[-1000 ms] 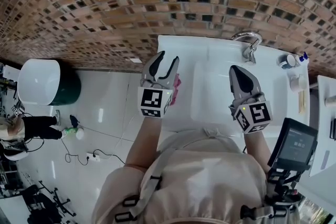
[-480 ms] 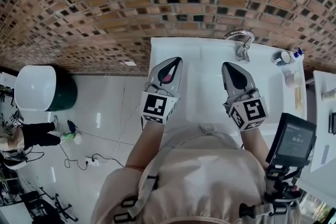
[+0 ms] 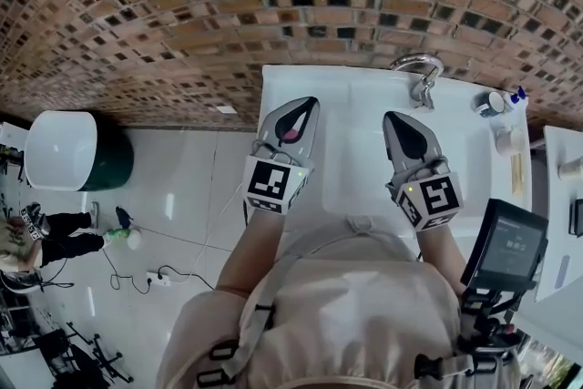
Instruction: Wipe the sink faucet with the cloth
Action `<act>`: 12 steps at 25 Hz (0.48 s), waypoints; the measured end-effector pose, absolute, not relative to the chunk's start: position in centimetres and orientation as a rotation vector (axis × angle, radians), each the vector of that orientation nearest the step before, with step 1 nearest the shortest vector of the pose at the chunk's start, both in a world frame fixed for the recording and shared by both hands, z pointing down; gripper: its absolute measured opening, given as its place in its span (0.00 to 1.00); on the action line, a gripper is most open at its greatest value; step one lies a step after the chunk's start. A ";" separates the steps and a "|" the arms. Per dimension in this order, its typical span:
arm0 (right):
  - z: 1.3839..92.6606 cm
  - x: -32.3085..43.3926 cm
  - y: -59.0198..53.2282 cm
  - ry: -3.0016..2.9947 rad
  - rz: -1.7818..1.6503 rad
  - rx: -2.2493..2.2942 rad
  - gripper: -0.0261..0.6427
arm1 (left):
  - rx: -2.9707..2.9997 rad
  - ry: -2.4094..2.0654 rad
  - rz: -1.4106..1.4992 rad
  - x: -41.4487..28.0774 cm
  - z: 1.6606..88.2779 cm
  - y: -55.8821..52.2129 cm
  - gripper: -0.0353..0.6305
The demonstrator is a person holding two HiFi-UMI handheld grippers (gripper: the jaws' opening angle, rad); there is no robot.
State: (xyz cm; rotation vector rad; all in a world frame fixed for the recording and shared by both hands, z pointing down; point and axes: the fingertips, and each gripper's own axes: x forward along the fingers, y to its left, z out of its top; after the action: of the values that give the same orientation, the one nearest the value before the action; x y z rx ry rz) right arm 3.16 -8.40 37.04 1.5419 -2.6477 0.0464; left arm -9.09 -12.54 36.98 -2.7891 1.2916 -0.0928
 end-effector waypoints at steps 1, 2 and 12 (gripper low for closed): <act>37.0 3.1 -8.4 -2.647 0.046 1.542 0.02 | -2.791 1.293 -0.094 -9.2 36.9 -12.6 0.06; 36.9 3.0 -8.4 -2.646 0.046 1.543 0.02 | -2.793 1.293 -0.097 -9.3 36.9 -12.7 0.06; 37.2 3.4 -8.4 -2.641 0.051 1.560 0.02 | -2.809 1.267 -0.124 -8.8 37.4 -12.6 0.06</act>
State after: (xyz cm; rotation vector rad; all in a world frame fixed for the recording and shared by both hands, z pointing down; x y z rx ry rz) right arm 3.38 -8.39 37.23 1.5599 -2.6411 0.0508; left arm -8.77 -12.55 37.43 -2.8086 1.2669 -0.1243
